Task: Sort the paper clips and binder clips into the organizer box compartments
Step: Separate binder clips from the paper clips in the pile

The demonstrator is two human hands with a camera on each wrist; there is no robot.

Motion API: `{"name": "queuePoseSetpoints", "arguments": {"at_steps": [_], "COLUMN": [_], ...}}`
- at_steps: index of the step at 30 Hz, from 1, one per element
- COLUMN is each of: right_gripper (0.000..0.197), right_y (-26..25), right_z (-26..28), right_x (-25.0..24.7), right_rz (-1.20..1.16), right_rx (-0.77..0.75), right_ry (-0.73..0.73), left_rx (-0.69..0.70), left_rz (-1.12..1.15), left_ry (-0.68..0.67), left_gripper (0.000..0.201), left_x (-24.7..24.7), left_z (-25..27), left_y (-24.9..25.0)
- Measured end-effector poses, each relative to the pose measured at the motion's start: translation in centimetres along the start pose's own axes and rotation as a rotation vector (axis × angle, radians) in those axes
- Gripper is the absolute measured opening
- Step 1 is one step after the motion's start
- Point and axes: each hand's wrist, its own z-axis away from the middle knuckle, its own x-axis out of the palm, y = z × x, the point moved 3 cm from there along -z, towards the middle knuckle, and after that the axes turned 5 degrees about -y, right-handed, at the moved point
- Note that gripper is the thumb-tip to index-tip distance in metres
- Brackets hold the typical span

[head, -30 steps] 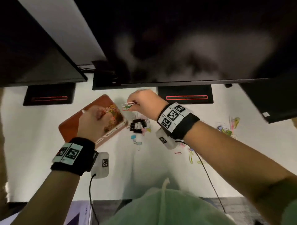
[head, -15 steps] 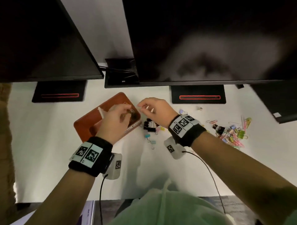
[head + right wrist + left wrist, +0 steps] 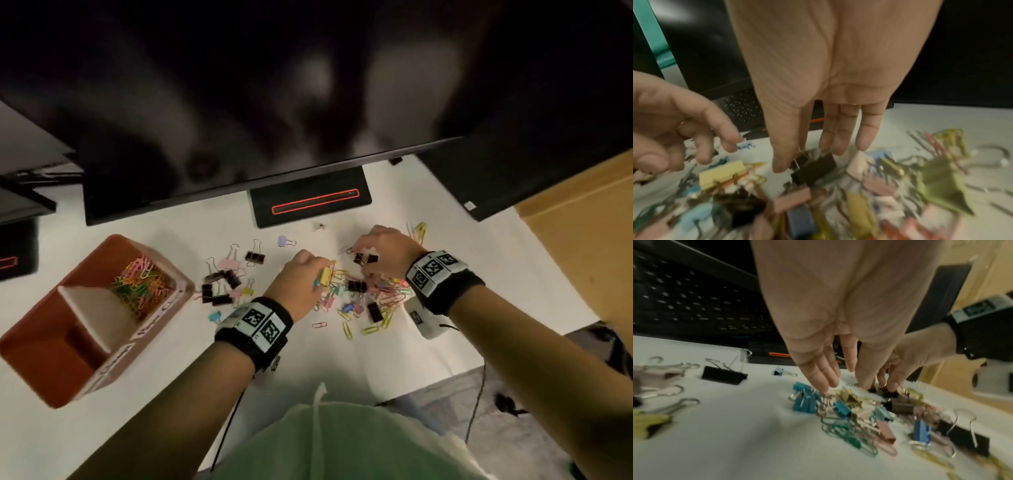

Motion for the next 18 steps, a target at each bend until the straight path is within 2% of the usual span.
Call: {"name": "queuePoseSetpoints", "arguments": {"at_steps": [3, 8, 12, 15, 18], "right_gripper": [0.035, 0.025, 0.022, 0.021, 0.03], "right_y": [1.0, 2.1, 3.0, 3.6, 4.1], "right_z": [-0.6, -1.2, -1.5, -2.4, -3.2], "right_x": [0.7, 0.6, -0.6, -2.0, -2.7], "right_rz": [-0.053, -0.084, -0.152, -0.195, -0.154], "right_rx": [-0.031, -0.134, -0.178, -0.178, -0.148], "right_ry": [0.0, -0.003, 0.077, 0.159, 0.176], "left_rx": [-0.057, -0.109, -0.105, -0.155, -0.205], "left_rz": [-0.037, 0.022, 0.139, 0.184, 0.135], "left_ry": [-0.024, 0.027, 0.172, 0.313, 0.381], "left_gripper": [0.046, 0.038, 0.033, 0.032, 0.039], "left_x": [1.4, 1.5, 0.4, -0.8, -1.0], "left_z": [-1.6, -2.2, -1.1, 0.4, 1.7], "left_y": [0.1, 0.3, 0.2, -1.2, -2.7]}}
